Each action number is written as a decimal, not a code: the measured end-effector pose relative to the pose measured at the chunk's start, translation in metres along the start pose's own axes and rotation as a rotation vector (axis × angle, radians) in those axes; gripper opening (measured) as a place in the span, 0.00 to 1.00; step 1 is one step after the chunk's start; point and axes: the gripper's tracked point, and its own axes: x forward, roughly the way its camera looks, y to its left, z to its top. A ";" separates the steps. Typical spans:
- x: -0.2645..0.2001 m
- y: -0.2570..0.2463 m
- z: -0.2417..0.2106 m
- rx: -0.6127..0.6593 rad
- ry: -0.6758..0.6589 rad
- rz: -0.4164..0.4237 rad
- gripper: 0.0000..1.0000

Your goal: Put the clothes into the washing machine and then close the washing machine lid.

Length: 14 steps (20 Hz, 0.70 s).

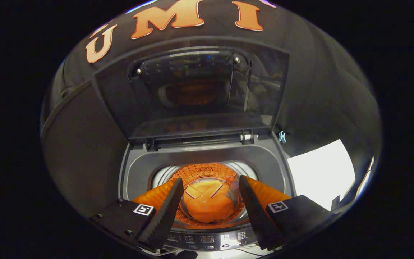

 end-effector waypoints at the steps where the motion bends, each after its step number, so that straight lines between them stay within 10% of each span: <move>1: -0.008 0.002 0.007 0.006 -0.010 0.004 0.99; 14: -0.067 0.040 0.210 -0.066 -0.270 0.047 0.99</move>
